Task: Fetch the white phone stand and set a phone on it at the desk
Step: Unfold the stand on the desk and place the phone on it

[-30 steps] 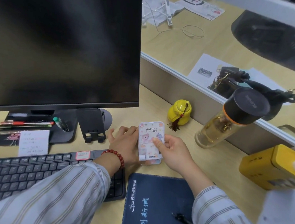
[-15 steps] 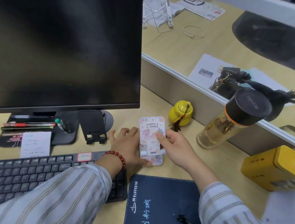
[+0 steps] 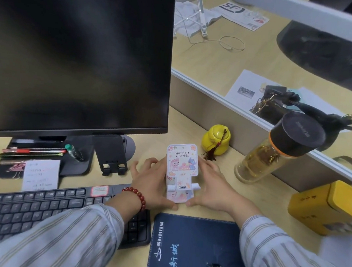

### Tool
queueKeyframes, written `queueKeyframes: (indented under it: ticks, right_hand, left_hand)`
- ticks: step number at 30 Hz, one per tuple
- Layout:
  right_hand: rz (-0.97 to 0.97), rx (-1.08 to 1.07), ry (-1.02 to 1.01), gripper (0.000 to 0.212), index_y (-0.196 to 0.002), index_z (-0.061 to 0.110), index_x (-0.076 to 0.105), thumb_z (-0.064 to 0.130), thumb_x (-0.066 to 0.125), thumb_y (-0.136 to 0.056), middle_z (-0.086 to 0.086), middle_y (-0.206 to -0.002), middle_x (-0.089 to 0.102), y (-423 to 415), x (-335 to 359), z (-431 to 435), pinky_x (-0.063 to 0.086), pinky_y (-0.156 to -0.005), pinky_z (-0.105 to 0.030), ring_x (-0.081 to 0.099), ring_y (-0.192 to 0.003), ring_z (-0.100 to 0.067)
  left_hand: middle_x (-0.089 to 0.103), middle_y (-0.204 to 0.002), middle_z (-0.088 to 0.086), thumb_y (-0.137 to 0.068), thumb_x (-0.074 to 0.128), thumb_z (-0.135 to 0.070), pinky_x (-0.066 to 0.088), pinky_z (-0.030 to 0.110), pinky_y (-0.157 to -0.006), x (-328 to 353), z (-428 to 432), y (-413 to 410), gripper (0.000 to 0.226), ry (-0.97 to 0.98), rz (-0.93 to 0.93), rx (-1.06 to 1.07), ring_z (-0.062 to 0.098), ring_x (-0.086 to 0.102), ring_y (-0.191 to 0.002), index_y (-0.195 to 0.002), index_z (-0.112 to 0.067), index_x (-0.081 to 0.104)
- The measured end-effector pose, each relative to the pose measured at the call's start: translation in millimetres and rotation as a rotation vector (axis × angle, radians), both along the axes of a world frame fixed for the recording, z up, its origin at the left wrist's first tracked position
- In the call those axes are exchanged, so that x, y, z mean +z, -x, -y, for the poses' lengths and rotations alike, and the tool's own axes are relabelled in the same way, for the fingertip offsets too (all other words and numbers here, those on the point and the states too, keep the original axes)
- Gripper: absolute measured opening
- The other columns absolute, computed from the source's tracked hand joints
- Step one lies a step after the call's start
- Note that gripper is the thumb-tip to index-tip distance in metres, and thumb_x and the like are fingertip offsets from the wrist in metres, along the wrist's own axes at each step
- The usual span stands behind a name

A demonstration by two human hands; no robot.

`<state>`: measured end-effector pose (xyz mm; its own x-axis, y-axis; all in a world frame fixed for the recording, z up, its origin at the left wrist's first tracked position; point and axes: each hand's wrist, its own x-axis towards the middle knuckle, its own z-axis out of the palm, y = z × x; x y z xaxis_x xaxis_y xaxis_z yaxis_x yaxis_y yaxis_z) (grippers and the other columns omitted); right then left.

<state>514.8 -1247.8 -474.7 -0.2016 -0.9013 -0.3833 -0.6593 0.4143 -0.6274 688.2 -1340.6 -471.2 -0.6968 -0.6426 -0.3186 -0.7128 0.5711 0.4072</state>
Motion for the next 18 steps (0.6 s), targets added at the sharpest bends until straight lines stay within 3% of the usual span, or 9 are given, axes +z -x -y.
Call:
queueKeyframes:
  ticks: [5, 10, 13, 18]
  right_hand:
    - [-0.033, 0.031, 0.058, 0.111, -0.141, 0.035, 0.025, 0.042, 0.085, -0.048, 0.015, -0.133, 0.042, -5.2, 3.6, 5.4, 0.030, -0.110, -0.039, 0.018, -0.135, -0.013]
    - [-0.154, 0.036, 0.103, 0.107, -0.140, 0.031, 0.027, 0.046, 0.083, -0.050, 0.013, -0.135, 0.039, -17.3, 7.7, 4.3, 0.023, -0.093, -0.030, 0.021, -0.130, -0.013]
    - [-0.176, 0.144, 0.034, 0.100, -0.138, 0.031, 0.032, 0.042, 0.082, -0.052, 0.011, -0.127, 0.044, -9.7, 15.1, 17.2, 0.025, -0.096, -0.034, 0.025, -0.129, -0.017]
    - [-0.263, 0.361, -0.097, 0.096, -0.139, 0.028, 0.036, 0.037, 0.084, -0.057, 0.005, -0.139, 0.041, 2.1, 28.6, 40.0, 0.027, -0.100, -0.038, 0.024, -0.131, -0.018]
  left_hand:
    - [0.041, -0.122, -0.030, -0.045, 0.078, -0.061, -0.003, 0.053, -0.108, 6.7, 14.8, 3.8, 0.105, -0.060, -0.007, -0.070, 0.015, 0.018, -0.134, -0.135, -0.044, 0.026]
    - [0.043, -0.129, -0.025, -0.045, 0.080, -0.060, -0.003, 0.054, -0.109, 9.9, 30.8, 5.8, 0.104, -0.064, 0.051, -0.156, 0.014, 0.018, -0.130, -0.134, -0.045, 0.030]
    - [0.043, -0.114, -0.028, -0.037, 0.078, -0.063, 0.006, 0.048, -0.107, 4.2, 16.3, 2.2, 0.103, -0.057, -0.031, 0.027, 0.013, 0.027, -0.119, -0.128, -0.047, 0.034]
    - [0.043, -0.107, -0.024, -0.032, 0.076, -0.062, 0.018, 0.043, -0.102, -4.0, -6.1, 8.2, 0.098, -0.028, -0.132, 0.281, 0.010, 0.026, -0.101, -0.121, -0.046, 0.039]
